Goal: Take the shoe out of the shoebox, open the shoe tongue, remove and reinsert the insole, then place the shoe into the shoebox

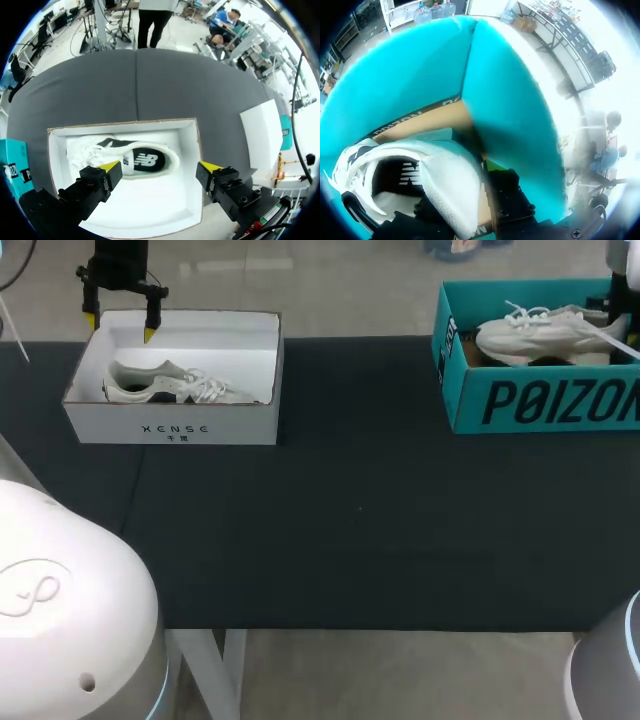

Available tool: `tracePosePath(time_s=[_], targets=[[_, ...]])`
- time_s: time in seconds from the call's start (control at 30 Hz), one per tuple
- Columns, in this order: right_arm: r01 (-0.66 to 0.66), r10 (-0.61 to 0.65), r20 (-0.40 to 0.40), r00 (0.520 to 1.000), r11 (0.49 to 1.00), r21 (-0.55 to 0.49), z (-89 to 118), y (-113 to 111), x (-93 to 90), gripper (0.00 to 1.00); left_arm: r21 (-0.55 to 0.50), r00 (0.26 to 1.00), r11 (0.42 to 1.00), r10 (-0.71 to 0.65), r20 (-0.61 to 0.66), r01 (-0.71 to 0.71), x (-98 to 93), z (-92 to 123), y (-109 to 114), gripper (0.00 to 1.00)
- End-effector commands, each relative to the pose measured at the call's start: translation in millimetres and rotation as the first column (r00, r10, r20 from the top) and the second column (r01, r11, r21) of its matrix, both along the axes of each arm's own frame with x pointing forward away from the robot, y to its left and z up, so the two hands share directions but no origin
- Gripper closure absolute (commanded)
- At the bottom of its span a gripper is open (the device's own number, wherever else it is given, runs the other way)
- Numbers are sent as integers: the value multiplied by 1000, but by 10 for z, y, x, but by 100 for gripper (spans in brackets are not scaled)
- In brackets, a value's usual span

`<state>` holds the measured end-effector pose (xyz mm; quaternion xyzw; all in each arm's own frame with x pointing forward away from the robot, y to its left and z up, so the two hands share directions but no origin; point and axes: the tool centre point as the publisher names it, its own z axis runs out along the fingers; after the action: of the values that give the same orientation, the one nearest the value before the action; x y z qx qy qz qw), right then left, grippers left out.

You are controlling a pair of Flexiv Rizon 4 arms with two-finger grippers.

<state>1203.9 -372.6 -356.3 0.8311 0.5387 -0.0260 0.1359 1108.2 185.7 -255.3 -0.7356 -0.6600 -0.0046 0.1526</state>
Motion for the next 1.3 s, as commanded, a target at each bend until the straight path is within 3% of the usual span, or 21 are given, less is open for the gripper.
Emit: tracePosePath(time_s=[0.03,0.23,0.47,0.6,1.1,1.3], targets=[[18,-16,-26,1000,998,68,546,44,-182,100,1,1000,1000,0,-3,0,16,3,5,0],[1,-6,51,999,994,107,1050,242,-443,100,1,1000,1000,0,-3,0,16,3,5,0],[-66,59,153,986,997,40,1520,501,-754,100,1,1000,1000,0,-3,0,16,3,5,0],[-78,66,189,980,995,59,1757,653,-906,100,1,1000,1000,0,-3,0,16,3,5,0],[-78,66,189,980,995,59,1757,653,-906,100,1,1000,1000,0,-3,0,16,3,5,0],[-161,198,251,948,974,-160,1913,886,-1463,100,1,1000,1000,0,-3,0,16,3,5,0]])
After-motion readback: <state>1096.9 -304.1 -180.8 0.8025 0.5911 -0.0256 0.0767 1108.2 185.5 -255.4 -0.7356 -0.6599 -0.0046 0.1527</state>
